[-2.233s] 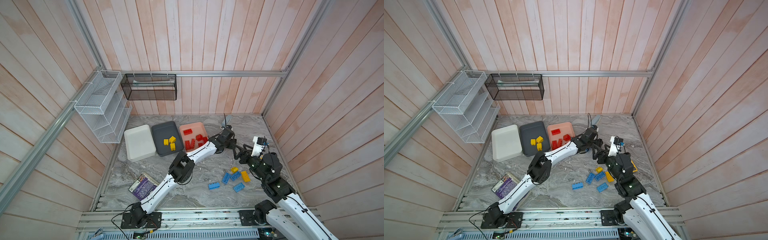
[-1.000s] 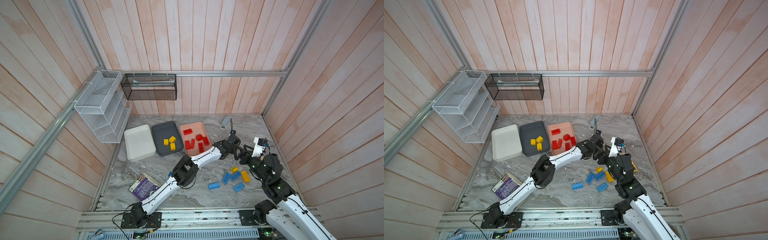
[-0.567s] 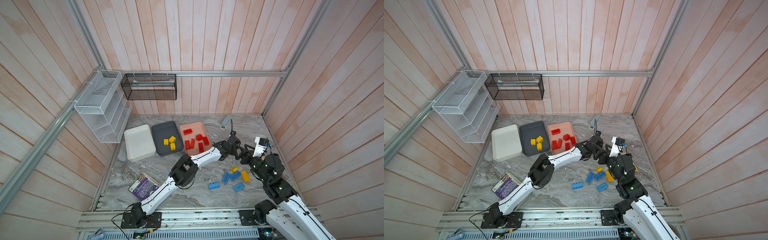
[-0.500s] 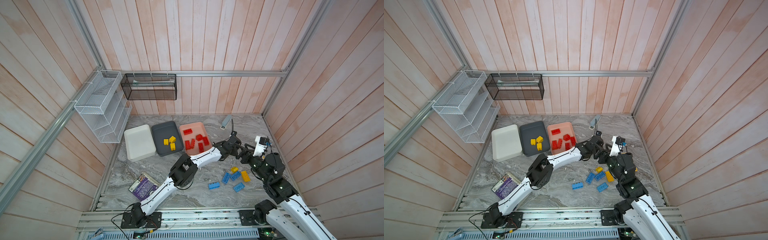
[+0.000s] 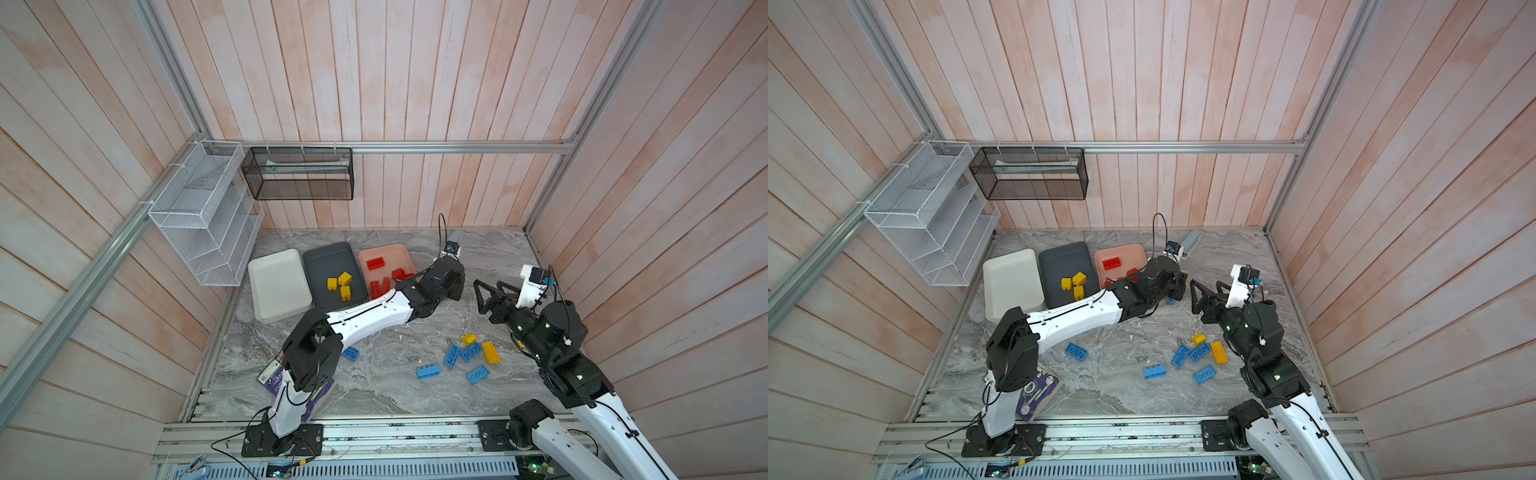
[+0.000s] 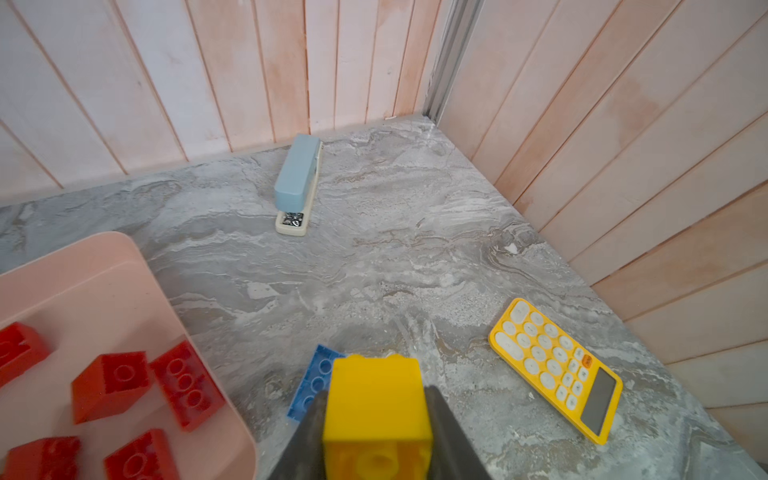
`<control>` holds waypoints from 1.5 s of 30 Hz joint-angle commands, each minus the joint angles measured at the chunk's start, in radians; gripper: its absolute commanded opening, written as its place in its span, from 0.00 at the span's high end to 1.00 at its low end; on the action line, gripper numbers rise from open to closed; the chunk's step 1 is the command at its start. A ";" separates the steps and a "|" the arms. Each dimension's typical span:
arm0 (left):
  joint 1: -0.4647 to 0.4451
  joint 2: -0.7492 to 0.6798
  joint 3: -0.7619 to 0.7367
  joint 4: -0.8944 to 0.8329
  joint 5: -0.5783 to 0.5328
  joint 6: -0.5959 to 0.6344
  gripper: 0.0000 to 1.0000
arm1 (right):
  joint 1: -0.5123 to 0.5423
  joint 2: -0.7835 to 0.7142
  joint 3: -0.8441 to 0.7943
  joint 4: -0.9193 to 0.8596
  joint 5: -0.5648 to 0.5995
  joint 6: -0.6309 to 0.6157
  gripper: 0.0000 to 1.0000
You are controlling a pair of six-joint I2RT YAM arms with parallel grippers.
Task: Sort the legos into containers by color
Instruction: 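Carry the yellow brick back over the gray tray with the left gripper, then lower the yellow brick into the gray tray and open the left gripper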
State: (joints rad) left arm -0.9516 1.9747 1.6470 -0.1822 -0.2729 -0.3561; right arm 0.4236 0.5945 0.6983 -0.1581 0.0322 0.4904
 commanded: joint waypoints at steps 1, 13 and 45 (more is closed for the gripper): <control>0.061 -0.099 -0.136 0.053 -0.028 -0.035 0.65 | 0.000 0.006 0.018 -0.055 0.028 0.001 0.18; 0.333 -0.465 -0.573 0.052 -0.022 -0.117 0.64 | 0.000 0.192 -0.071 0.057 -0.076 0.072 0.18; 0.715 -0.454 -0.671 0.023 0.197 -0.171 0.39 | 0.004 0.472 -0.016 -0.108 0.073 0.047 0.17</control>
State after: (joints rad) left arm -0.2386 1.5780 0.9463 -0.1333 -0.1043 -0.5362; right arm 0.4240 1.0458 0.6380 -0.1516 0.0223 0.5503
